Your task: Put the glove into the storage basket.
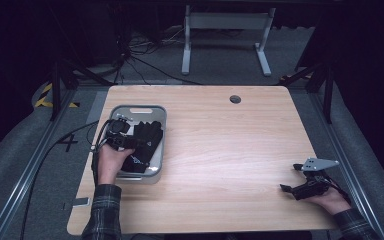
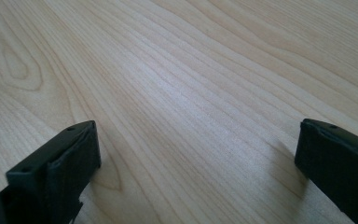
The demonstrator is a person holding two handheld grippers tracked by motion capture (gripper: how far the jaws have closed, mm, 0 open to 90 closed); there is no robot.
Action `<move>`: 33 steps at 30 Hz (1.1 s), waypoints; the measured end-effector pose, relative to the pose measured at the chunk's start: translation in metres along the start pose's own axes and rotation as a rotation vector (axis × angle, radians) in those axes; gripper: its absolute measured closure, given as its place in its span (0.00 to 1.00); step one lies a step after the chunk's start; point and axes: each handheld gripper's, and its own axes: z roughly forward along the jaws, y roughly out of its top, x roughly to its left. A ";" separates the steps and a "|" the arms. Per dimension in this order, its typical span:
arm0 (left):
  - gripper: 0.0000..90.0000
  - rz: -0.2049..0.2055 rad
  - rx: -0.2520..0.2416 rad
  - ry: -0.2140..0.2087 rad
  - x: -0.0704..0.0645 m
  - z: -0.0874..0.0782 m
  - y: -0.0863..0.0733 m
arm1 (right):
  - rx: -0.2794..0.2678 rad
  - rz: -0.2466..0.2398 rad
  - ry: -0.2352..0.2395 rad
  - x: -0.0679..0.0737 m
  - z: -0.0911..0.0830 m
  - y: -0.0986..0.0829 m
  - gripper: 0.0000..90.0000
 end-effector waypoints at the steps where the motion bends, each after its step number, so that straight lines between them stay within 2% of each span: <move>1: 0.46 0.004 -0.005 0.004 0.000 -0.001 0.000 | 0.000 0.001 -0.001 0.000 0.000 0.000 0.00; 4: 0.37 0.002 -0.024 0.018 -0.001 -0.005 0.000 | 0.000 0.001 -0.002 0.000 0.000 0.000 0.00; 9: 0.29 0.021 -0.062 0.029 -0.008 -0.016 0.004 | 0.000 0.001 -0.002 0.000 0.000 0.000 0.00; 11: 0.26 0.035 -0.076 0.022 -0.012 -0.020 0.006 | 0.000 0.001 -0.002 0.000 0.000 0.000 0.00; 13: 0.24 0.046 -0.092 -0.003 -0.018 -0.023 0.010 | 0.000 0.001 -0.002 0.000 0.000 0.000 0.00; 15: 0.22 0.064 -0.108 -0.019 -0.025 -0.025 0.013 | 0.000 0.001 -0.002 0.000 0.000 0.000 0.00; 16: 0.22 0.072 -0.130 -0.040 -0.033 -0.026 0.016 | 0.000 0.001 -0.002 0.000 0.000 0.000 0.00; 17: 0.22 0.072 -0.130 -0.040 -0.033 -0.026 0.016 | 0.000 0.001 -0.002 0.000 0.000 0.000 0.00; 19: 0.21 0.087 -0.129 -0.048 -0.041 -0.025 0.018 | 0.000 0.001 -0.002 0.000 0.000 0.000 0.00; 20: 0.20 0.105 -0.136 -0.054 -0.050 -0.024 0.021 | 0.000 0.001 -0.002 0.000 0.000 0.000 0.00; 25: 0.20 0.137 -0.171 -0.086 -0.072 -0.022 0.025 | 0.000 0.001 -0.002 0.000 0.000 0.000 0.00; 33: 0.21 0.189 -0.188 -0.135 -0.111 -0.012 0.026 | 0.000 0.001 -0.001 0.000 0.000 0.000 0.00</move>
